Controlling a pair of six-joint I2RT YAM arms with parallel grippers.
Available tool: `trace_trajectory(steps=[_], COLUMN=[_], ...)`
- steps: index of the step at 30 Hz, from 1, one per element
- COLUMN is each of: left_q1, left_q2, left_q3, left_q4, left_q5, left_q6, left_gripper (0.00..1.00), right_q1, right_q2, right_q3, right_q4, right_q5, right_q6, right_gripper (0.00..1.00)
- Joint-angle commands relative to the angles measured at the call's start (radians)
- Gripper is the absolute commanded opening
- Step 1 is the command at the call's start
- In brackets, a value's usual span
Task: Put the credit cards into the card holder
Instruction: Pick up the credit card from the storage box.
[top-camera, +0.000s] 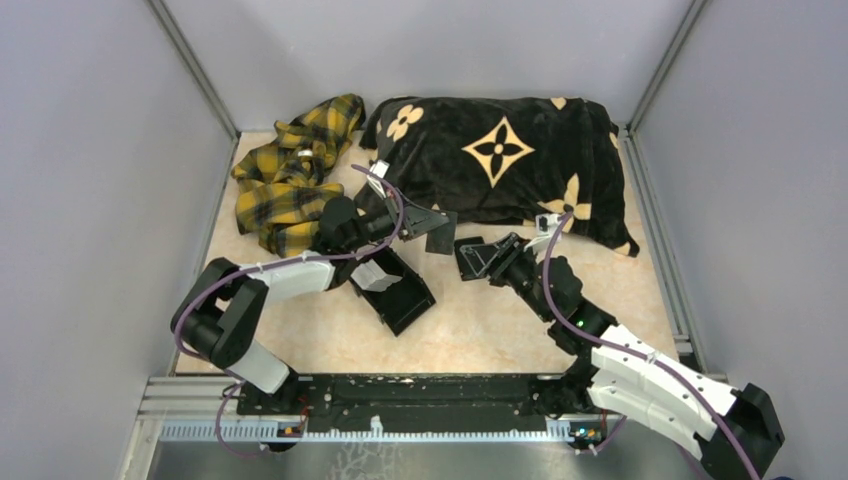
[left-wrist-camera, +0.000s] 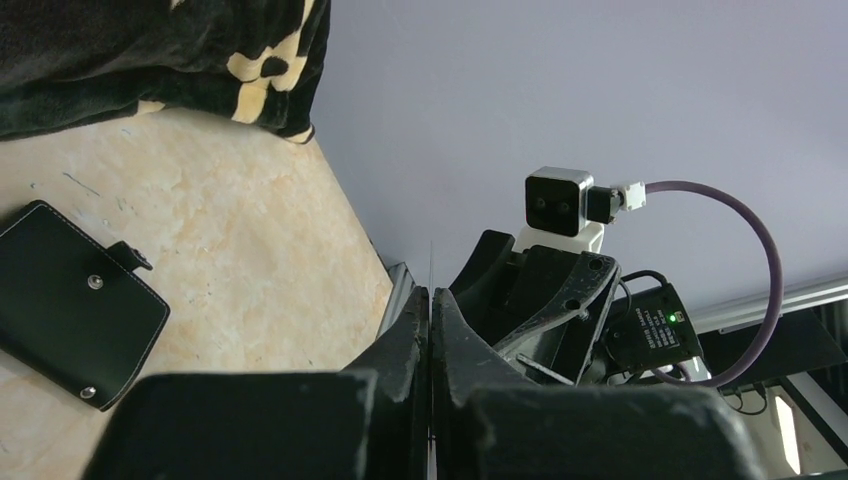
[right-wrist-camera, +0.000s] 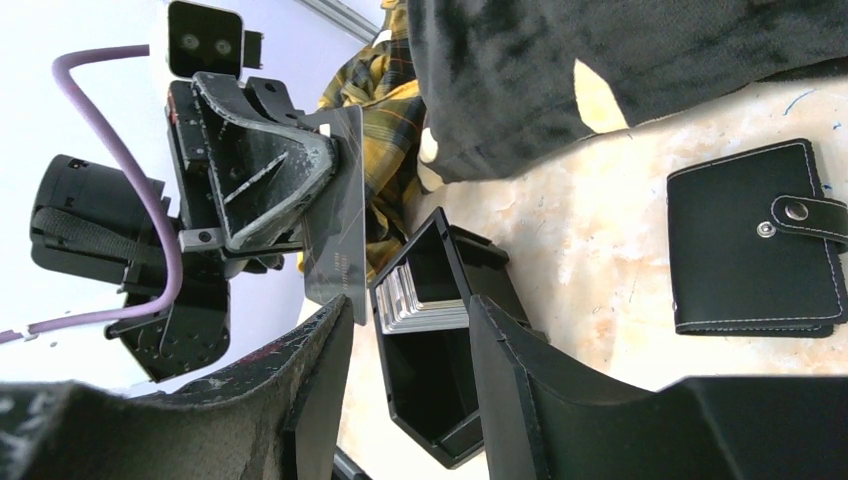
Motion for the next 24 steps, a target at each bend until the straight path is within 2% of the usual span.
trace_trajectory(steps=[1, 16, 24], left_q1=[0.008, 0.007, 0.006], left_q2=[0.024, 0.114, 0.157], left_q3=[0.001, 0.044, 0.051], left_q4=[0.064, 0.125, 0.194], left_q5=[0.038, 0.128, 0.164], left_q6=[-0.010, -0.066, -0.119], left_gripper=[0.00, 0.00, 0.00], right_q1=[-0.014, -0.040, -0.068], right_q2=[0.004, 0.191, 0.289], right_q3=[0.011, 0.043, 0.038], right_q4=[0.084, 0.255, 0.419], right_q5=[-0.028, -0.164, -0.256], right_q6=[0.003, -0.002, 0.027], right_gripper=[0.47, 0.47, 0.39])
